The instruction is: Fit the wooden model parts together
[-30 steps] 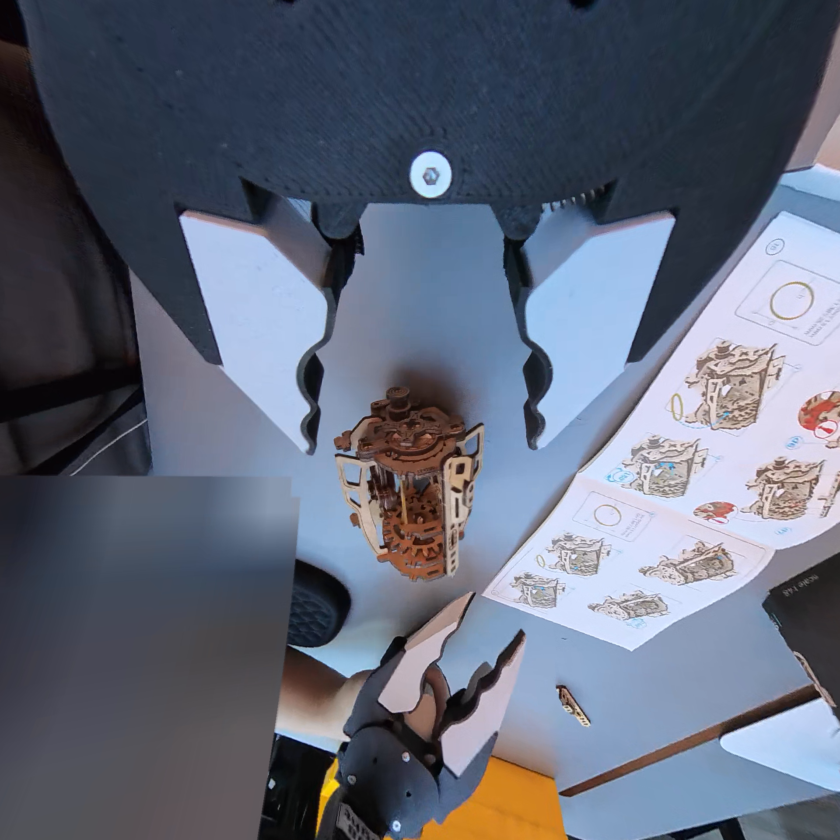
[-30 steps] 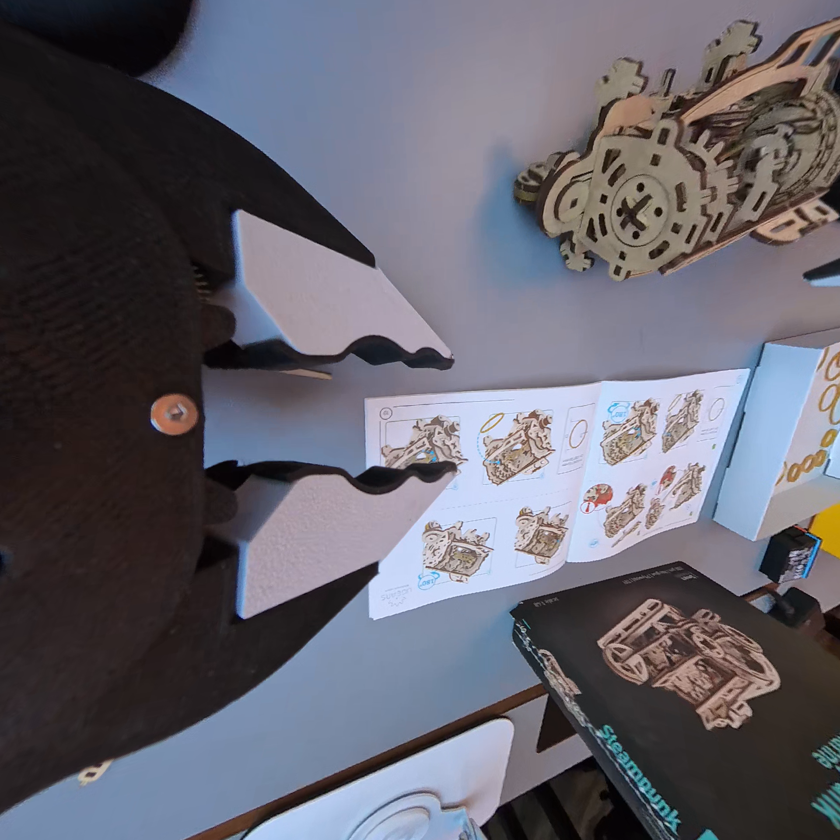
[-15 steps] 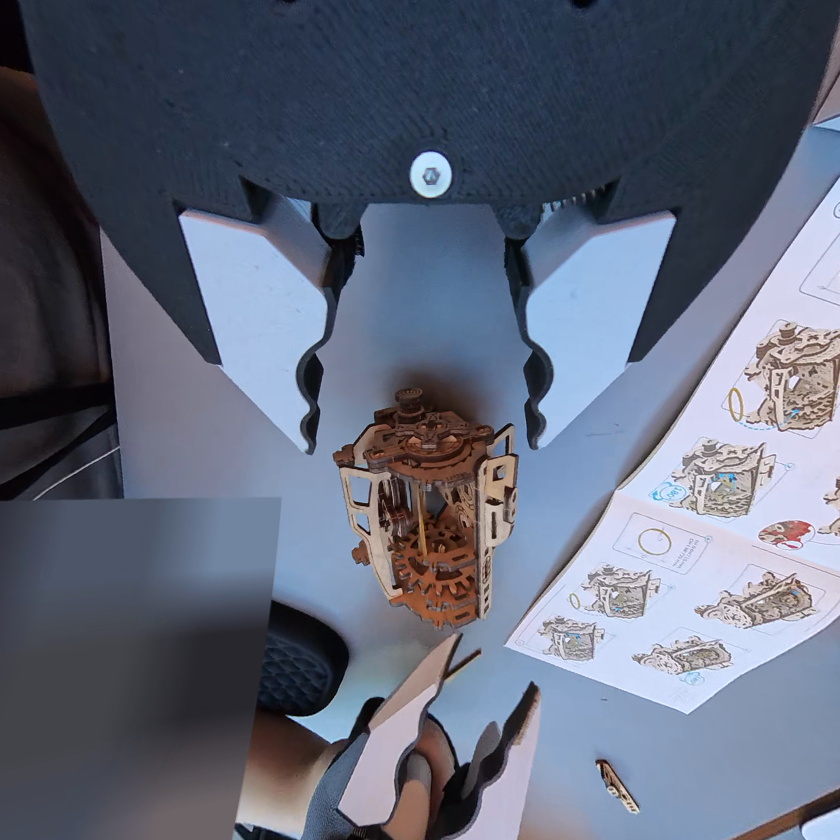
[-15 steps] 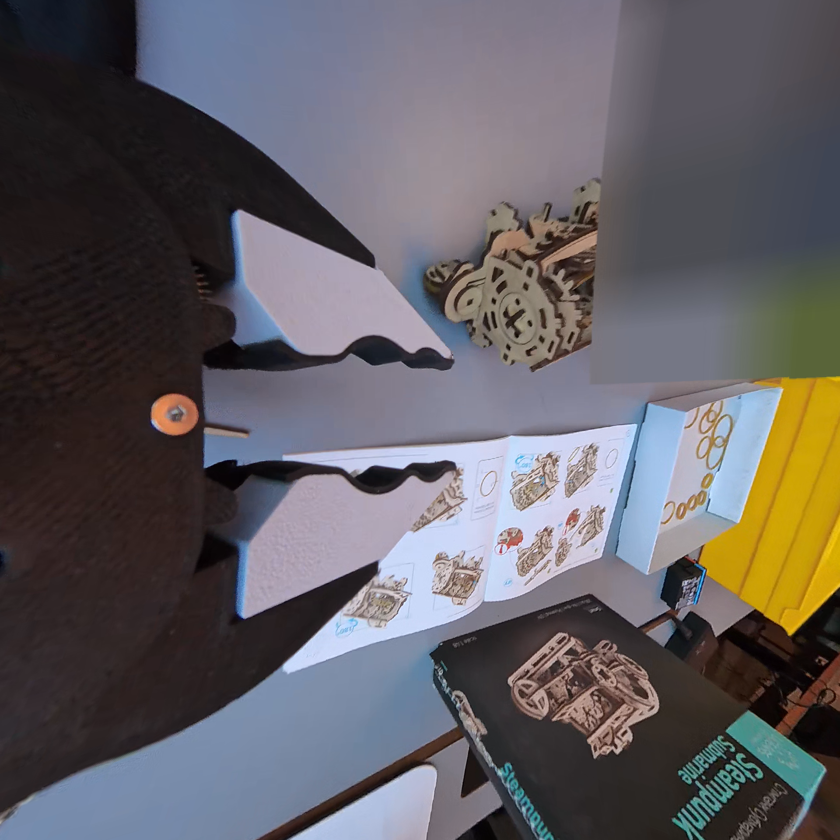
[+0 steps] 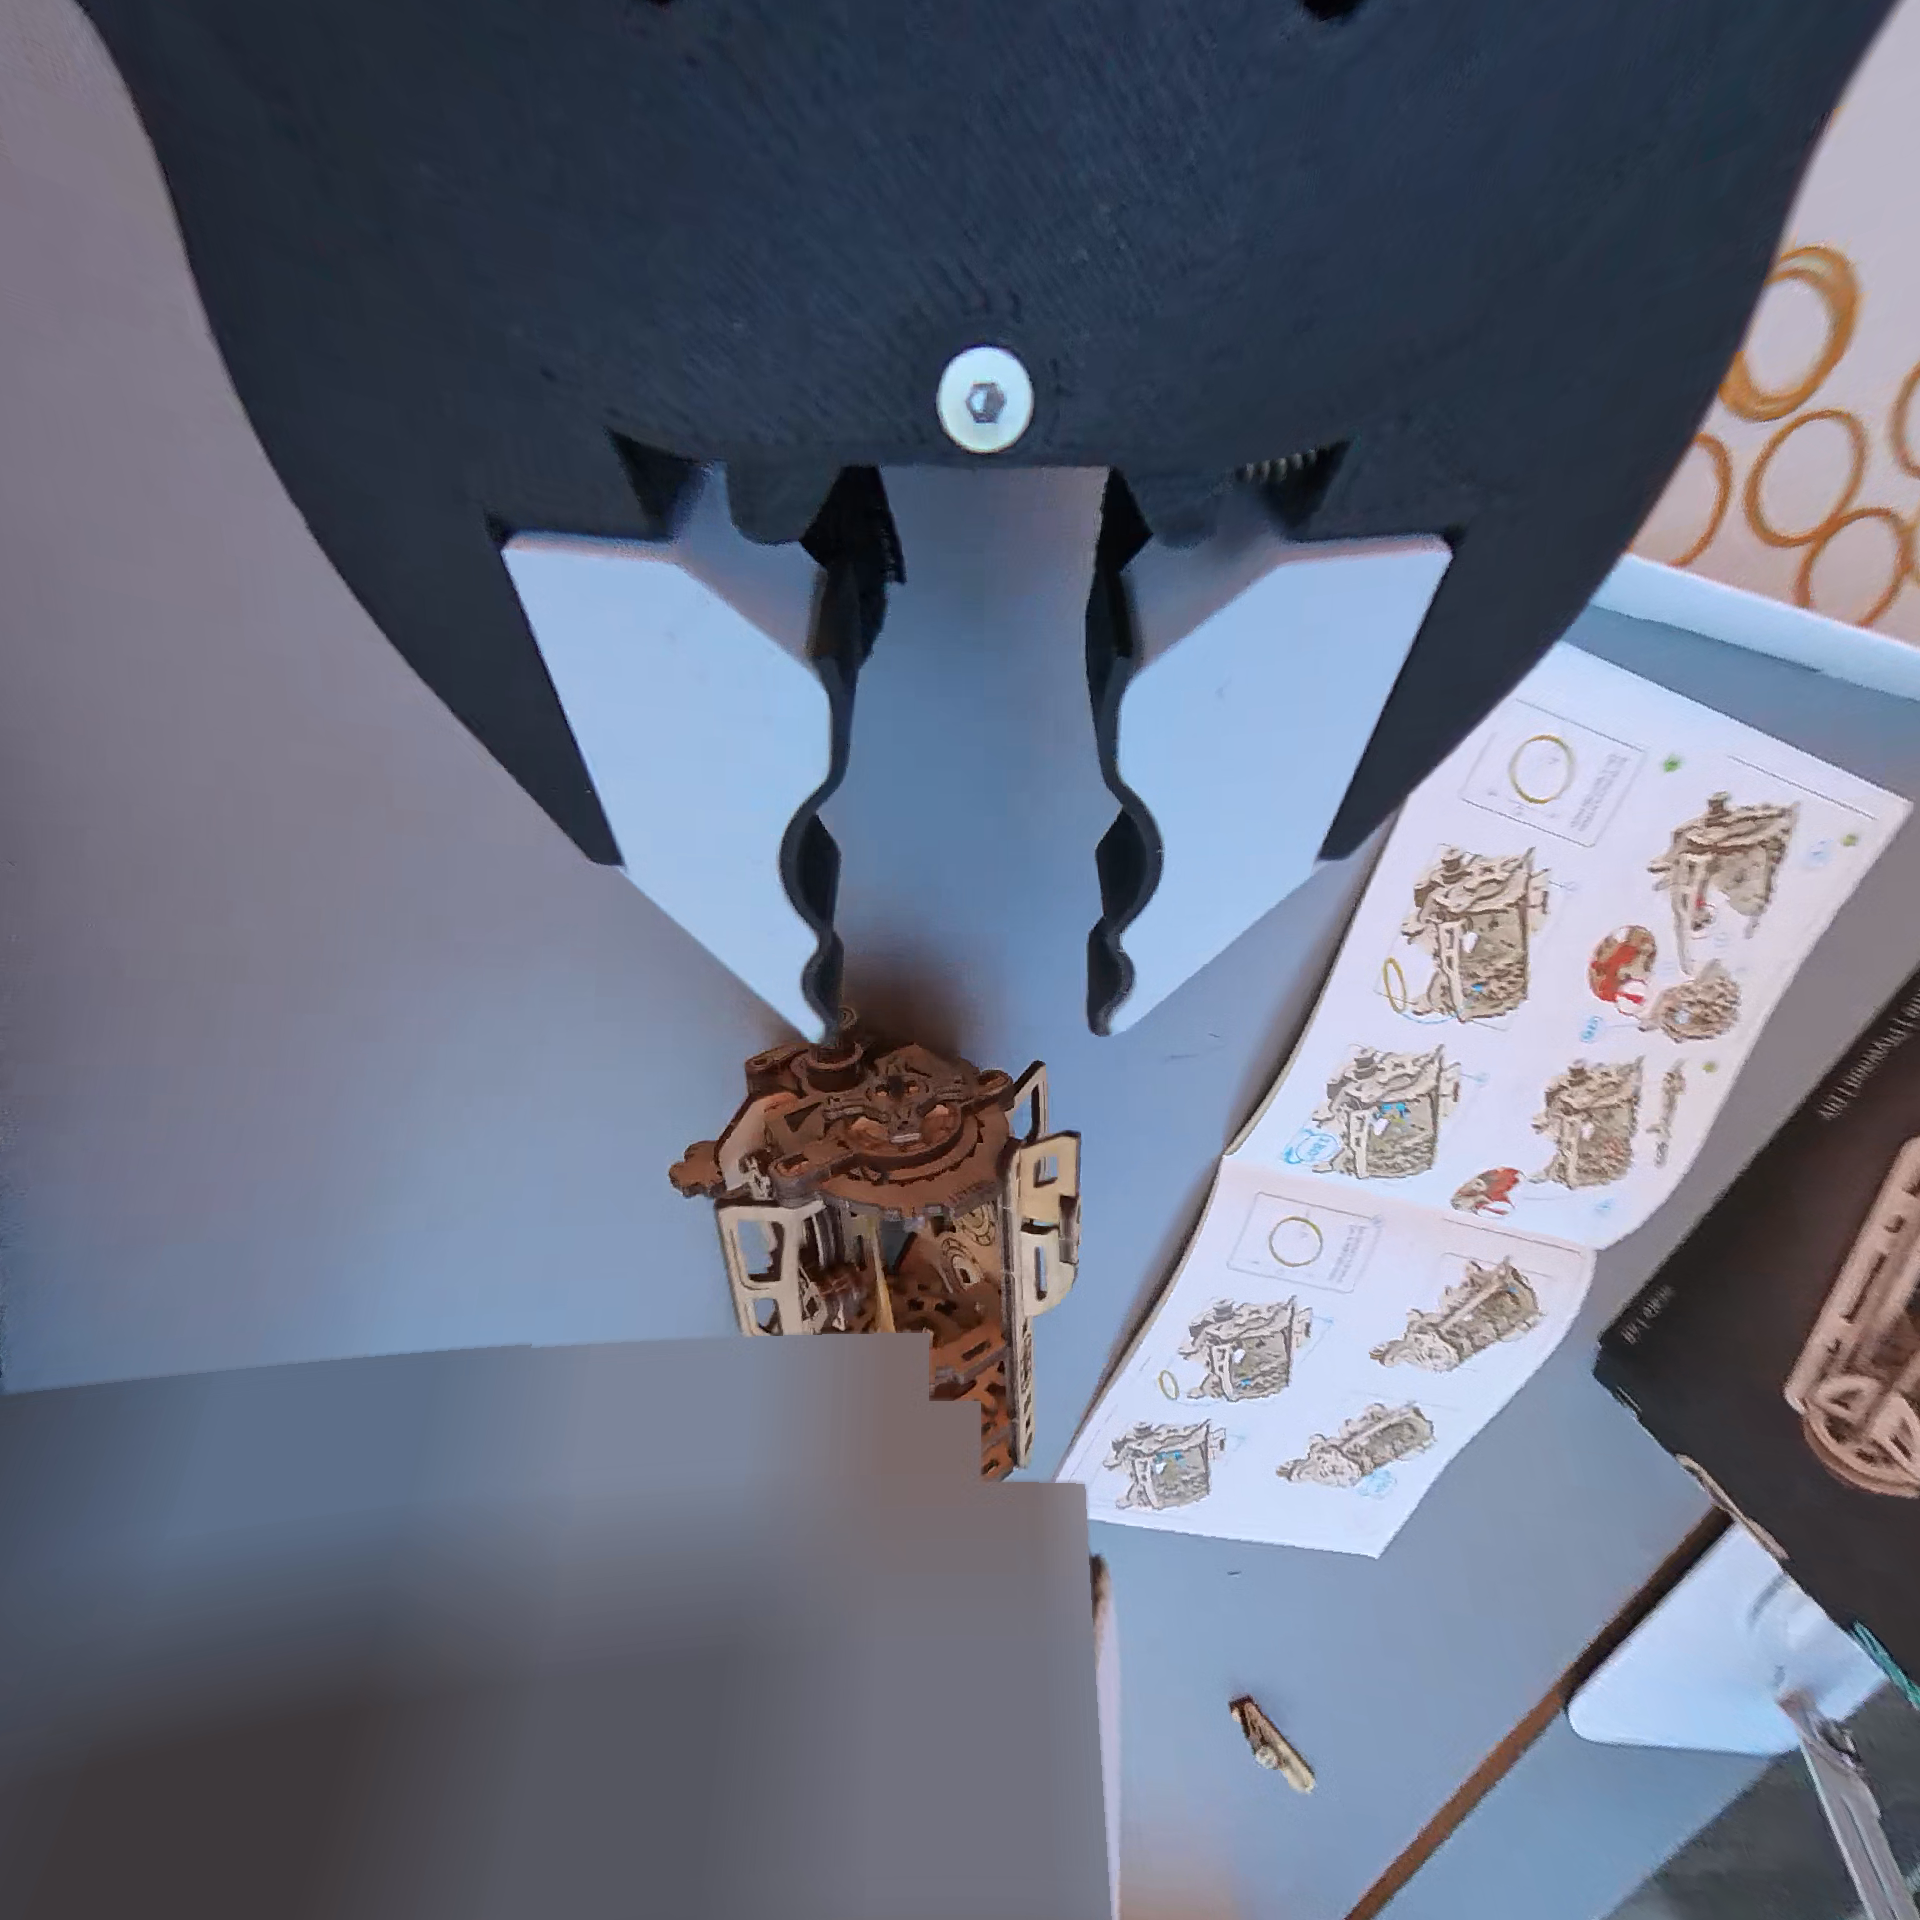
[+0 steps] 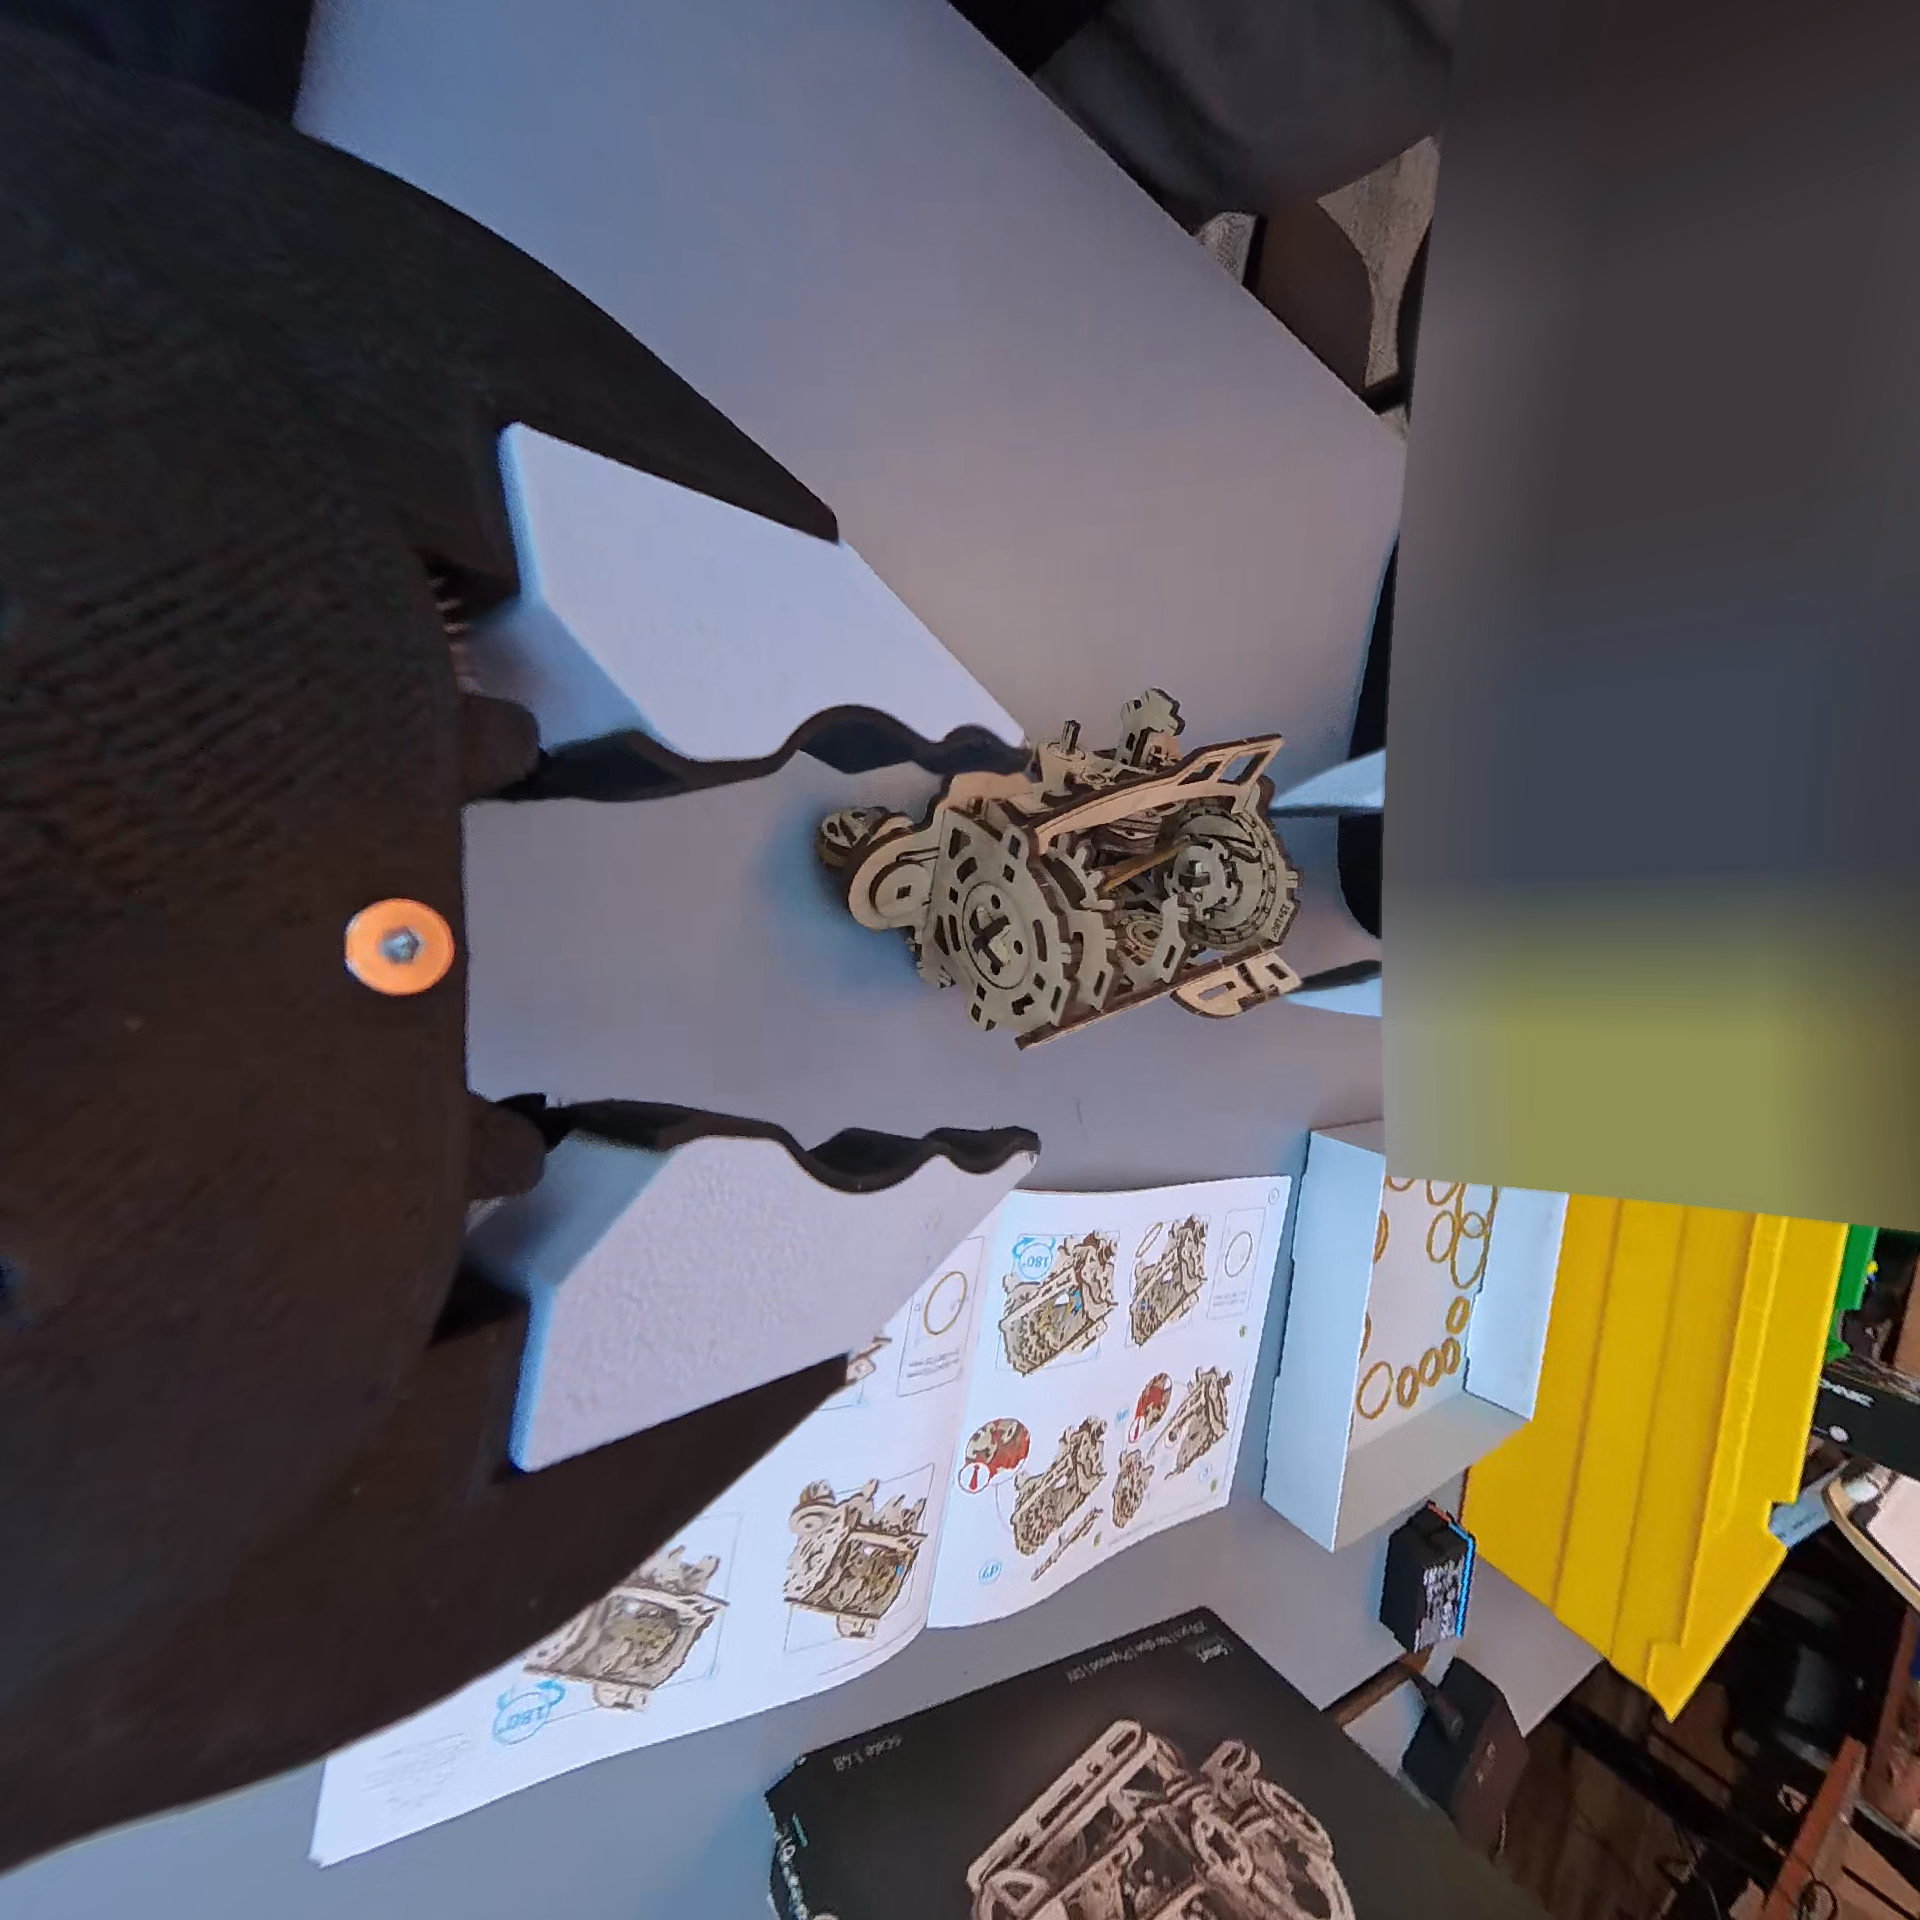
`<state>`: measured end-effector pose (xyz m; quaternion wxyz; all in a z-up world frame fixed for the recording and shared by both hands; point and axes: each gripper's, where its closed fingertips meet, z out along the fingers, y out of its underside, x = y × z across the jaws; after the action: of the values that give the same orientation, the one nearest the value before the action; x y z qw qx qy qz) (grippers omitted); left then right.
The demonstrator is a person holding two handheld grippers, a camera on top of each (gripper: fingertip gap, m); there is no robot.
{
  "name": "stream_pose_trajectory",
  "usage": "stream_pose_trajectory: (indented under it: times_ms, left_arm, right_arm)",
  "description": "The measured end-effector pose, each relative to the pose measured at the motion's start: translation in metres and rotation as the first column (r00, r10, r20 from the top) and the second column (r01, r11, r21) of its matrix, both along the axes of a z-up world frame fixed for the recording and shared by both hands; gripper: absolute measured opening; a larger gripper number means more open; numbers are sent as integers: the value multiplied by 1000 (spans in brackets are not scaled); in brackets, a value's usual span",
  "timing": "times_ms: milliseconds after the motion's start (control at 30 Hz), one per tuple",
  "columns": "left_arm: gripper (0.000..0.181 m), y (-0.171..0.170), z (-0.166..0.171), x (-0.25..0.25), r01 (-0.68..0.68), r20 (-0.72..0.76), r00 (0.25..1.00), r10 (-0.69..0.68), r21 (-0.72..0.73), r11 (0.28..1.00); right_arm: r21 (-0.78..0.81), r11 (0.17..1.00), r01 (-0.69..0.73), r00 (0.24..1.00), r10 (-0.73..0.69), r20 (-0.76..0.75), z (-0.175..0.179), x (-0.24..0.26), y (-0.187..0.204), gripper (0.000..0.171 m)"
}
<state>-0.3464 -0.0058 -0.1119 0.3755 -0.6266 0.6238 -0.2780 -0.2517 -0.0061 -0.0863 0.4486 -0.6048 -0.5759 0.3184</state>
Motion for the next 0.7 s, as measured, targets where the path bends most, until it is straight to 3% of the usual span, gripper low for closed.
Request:
stream_pose_trajectory:
  times_ms: [100, 300, 700]
  left_arm:
    - [46, -7, 5, 3, 44, 14, 999, -45, 93, 995]
    - [37, -9, -2, 11, 68, -31, 998, -62, 228, 971]
    - [26, -12, -1, 14, 90, -24, 996, -86, 275, 957]
  right_arm:
    - [-2, 999, -51, 998, 51, 49, -1, -10, 0, 78]
    - [-45, 990, -133, 981, 138, 138, -9, -25, 1, 78]
    - [-61, 988, -138, 984, 144, 101, -22, -26, -2, 62]
